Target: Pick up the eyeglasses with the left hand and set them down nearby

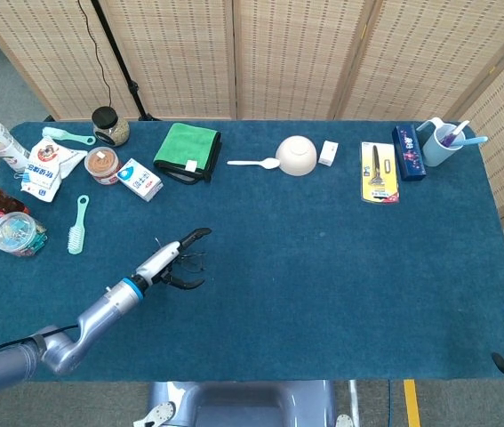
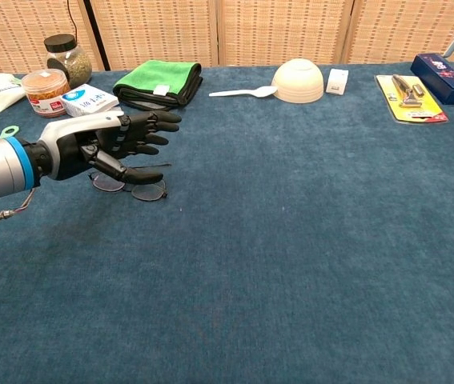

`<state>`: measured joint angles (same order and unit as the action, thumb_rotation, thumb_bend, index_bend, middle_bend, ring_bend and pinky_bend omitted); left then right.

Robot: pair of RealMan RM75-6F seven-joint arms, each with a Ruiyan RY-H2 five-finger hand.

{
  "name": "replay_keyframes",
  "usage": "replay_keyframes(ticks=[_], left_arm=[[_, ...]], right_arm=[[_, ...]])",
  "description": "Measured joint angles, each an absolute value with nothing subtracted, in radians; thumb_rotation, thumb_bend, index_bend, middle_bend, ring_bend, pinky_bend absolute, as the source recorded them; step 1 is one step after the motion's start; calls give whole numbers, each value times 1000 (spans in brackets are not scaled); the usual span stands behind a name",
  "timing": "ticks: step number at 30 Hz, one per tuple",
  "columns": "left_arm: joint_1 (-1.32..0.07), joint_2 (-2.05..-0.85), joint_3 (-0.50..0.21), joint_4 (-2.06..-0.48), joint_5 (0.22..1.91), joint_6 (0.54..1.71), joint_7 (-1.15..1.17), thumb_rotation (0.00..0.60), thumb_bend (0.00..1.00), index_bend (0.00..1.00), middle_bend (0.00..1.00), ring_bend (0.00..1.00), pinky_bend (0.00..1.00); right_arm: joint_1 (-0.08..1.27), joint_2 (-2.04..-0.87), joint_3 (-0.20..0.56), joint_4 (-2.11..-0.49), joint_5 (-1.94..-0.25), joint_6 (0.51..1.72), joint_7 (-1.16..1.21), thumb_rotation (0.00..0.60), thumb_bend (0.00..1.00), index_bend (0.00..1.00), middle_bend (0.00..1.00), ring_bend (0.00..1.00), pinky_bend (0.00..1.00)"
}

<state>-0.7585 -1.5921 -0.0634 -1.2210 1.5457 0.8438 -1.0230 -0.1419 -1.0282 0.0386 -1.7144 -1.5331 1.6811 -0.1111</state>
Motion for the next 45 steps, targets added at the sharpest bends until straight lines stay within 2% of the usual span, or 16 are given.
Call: replay_keyframes(ticks=[5, 14, 23, 31, 37, 41, 45], left_arm=[[-780, -1654, -31, -1103, 1602, 868, -1166, 588, 267, 0, 0, 0, 0], [-784, -1725, 7, -990, 1620, 914, -1254, 577, 267, 4, 0, 0, 0], [-780, -1757, 29, -942, 1617, 936, -1298, 571, 267, 10, 0, 0, 0], [-778, -1737, 30, -952, 1620, 977, -1305, 570, 267, 10, 0, 0, 0], [-763, -1676, 21, -1004, 1626, 1043, -1171, 528, 267, 25, 0, 0, 0], [-739, -1607, 16, -1078, 1620, 1080, -985, 516, 267, 75, 0, 0, 0], [-701, -1518, 11, -1192, 1593, 1112, -757, 501, 268, 77, 0, 0, 0]], right_arm=[[-142, -1026, 40, -1717, -1528, 1679, -116, 600, 143, 242, 109, 106, 169], [-142, -1025, 41, -1718, -1523, 1675, -118, 600, 143, 243, 109, 106, 169], [-144, -1023, 40, -1721, -1522, 1676, -123, 600, 143, 244, 109, 106, 169], [-144, -1023, 41, -1725, -1526, 1679, -124, 600, 143, 244, 109, 106, 169], [-136, -1027, 43, -1717, -1527, 1669, -113, 600, 143, 243, 109, 106, 169], [-128, -1033, 46, -1709, -1527, 1659, -104, 600, 143, 238, 109, 106, 169], [-110, -1045, 51, -1692, -1527, 1636, -92, 600, 143, 229, 109, 106, 169]])
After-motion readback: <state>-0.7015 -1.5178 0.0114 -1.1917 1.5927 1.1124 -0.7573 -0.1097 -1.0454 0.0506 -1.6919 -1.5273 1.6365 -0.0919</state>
